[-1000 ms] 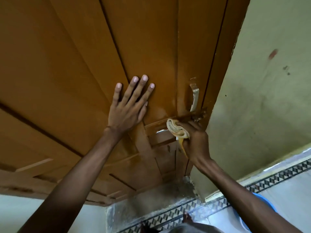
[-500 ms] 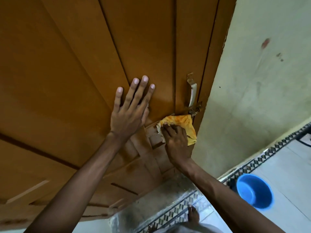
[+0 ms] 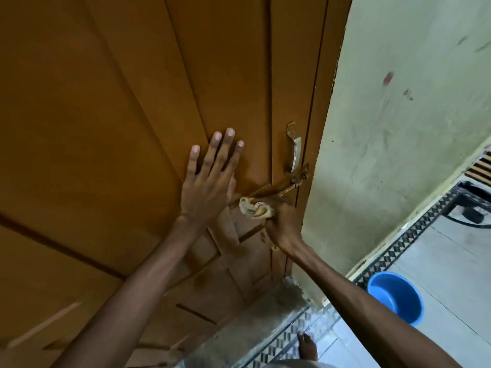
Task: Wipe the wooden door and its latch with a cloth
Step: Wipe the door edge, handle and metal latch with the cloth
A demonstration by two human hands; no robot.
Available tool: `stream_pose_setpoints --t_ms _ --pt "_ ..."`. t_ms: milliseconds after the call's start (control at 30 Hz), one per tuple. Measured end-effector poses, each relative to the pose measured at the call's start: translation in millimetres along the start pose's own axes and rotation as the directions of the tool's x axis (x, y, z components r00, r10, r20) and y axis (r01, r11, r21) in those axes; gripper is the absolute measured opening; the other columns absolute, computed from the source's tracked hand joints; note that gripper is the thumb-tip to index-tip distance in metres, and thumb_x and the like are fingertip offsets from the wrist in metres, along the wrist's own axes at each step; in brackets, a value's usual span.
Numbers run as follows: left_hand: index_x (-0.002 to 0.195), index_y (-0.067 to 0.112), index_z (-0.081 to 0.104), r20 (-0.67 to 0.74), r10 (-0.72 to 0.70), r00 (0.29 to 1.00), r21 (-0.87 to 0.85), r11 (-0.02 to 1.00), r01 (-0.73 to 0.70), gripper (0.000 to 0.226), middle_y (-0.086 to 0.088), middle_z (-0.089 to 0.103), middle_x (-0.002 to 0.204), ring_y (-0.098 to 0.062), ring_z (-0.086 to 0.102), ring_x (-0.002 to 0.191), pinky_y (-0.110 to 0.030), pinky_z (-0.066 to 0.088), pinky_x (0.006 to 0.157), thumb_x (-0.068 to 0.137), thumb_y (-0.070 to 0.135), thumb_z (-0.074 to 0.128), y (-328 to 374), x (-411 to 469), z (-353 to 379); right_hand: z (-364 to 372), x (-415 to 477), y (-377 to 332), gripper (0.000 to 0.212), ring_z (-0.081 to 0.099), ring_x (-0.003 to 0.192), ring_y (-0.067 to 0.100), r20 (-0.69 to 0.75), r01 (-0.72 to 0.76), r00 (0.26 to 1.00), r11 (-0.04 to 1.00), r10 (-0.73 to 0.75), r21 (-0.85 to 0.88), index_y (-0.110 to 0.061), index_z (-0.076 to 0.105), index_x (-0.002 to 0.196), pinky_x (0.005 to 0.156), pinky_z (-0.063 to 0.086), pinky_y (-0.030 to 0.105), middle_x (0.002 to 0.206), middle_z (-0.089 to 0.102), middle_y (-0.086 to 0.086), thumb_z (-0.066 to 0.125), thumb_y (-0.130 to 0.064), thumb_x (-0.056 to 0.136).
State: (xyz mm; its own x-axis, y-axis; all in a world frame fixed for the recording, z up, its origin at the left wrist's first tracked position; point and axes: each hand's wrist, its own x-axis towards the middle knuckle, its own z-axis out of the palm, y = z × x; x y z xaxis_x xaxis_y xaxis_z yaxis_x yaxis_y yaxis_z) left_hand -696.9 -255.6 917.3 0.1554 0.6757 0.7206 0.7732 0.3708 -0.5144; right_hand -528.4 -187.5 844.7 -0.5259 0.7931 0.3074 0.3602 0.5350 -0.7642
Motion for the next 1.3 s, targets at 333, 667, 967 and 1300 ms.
stream_pose_setpoints --t_ms 333,667,967,1300 --pt "0.16 0.023 0.029 -0.012 -0.013 1.0 -0.022 1.0 0.013 0.058 -0.005 0.029 0.165 -0.022 0.023 0.151 -0.048 0.004 0.123 0.104 0.032 0.041 0 0 4 68 -57 0 0.041 0.058 0.115 0.025 0.442 0.117 0.897 0.951 0.023 -0.287 -0.018 0.064 0.122 0.096 0.047 0.031 0.123 0.064 0.008 0.058 -0.005 0.084" --pt "0.159 0.024 0.032 -0.055 0.036 0.998 0.062 0.998 -0.033 0.06 -0.003 0.034 0.163 -0.021 0.029 0.149 -0.049 0.008 0.122 0.102 0.032 0.047 0 -4 9 -7 -28 -12 0.052 0.055 0.1 0.031 -0.084 0.057 0.992 0.929 -0.095 -0.366 -0.017 0.073 0.108 0.073 0.045 0.036 0.115 0.071 0.001 0.071 0.004 0.06" --pt "0.158 0.024 0.034 -0.071 0.032 0.997 0.086 0.996 -0.025 0.062 -0.004 0.035 0.162 -0.022 0.03 0.148 -0.049 0.007 0.122 0.099 0.033 0.049 -1 -5 10 19 -10 -12 0.037 0.056 0.1 0.028 0.289 0.372 0.915 0.868 -0.282 -0.329 -0.022 0.072 0.11 0.081 0.049 0.039 0.114 0.07 -0.005 0.067 -0.011 0.075" --pt "0.158 0.024 0.036 -0.069 0.023 0.997 0.076 0.997 -0.017 0.061 -0.005 0.032 0.162 -0.023 0.029 0.148 -0.05 0.006 0.122 0.099 0.034 0.051 0 -4 11 21 2 -4 0.037 0.056 0.1 0.034 0.108 0.128 0.99 0.858 -0.085 -0.497 -0.017 0.072 0.108 0.079 0.052 0.041 0.111 0.072 0.001 0.069 -0.002 0.075"
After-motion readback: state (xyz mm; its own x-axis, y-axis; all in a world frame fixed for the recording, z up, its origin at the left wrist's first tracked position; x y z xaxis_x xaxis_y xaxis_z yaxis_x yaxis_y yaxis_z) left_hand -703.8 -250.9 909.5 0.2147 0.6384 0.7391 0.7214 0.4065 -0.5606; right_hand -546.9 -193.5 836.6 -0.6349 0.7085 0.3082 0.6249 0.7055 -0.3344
